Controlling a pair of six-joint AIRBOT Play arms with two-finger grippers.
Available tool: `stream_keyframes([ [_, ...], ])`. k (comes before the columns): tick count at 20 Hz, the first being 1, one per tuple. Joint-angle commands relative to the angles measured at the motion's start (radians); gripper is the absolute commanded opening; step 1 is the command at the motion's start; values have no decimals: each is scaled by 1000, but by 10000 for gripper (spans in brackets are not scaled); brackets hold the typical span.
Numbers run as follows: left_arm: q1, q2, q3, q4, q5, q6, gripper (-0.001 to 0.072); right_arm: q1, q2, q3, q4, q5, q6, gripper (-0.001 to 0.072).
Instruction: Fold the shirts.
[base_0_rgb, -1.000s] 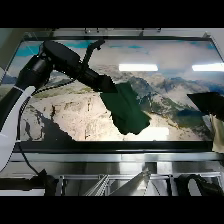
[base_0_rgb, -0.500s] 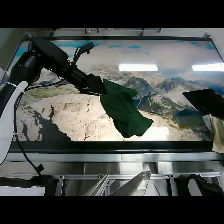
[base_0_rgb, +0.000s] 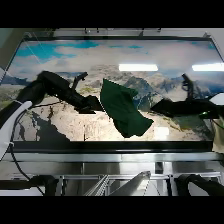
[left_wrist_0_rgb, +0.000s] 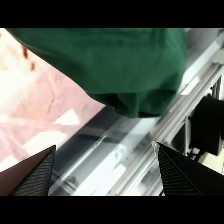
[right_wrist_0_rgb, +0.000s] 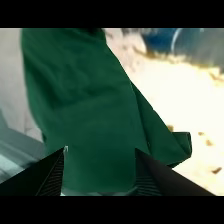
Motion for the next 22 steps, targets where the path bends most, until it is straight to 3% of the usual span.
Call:
stream_keyframes([
  [1,-52,-80,-59,-63,-146,20,710,59,-207,0,-20,-18,-6,481],
  [5,-97,-213,52,-83,-147,18,691,82,-307,0,-14,1,-10,479],
  [6,-111,-242,92,-83,-146,16,692,96,-319,0,-10,1,-16,446],
  [7,-124,-269,134,-82,-140,14,691,113,-326,0,24,1,-48,350],
  [8,-135,-289,168,-82,-139,14,691,125,-327,0,75,1,-79,341],
  [9,-147,-306,202,-81,-141,14,687,130,-323,0,129,3,-119,242],
  [10,-154,-318,239,-81,-139,10,427,129,-319,2,171,5,-152,64],
  [11,-156,-321,275,-83,-136,-7,-5,127,-307,7,191,5,-171,22],
  [14,-140,-282,396,-80,-25,-16,8,81,-214,40,188,29,-178,22],
  [17,-62,-158,517,-79,187,-47,7,-61,-21,127,216,75,-178,21],
  [20,22,27,639,-79,342,-136,6,-244,203,243,441,127,-217,21],
  [22,52,146,701,-79,312,-151,7,-317,327,297,608,140,-262,22],
])
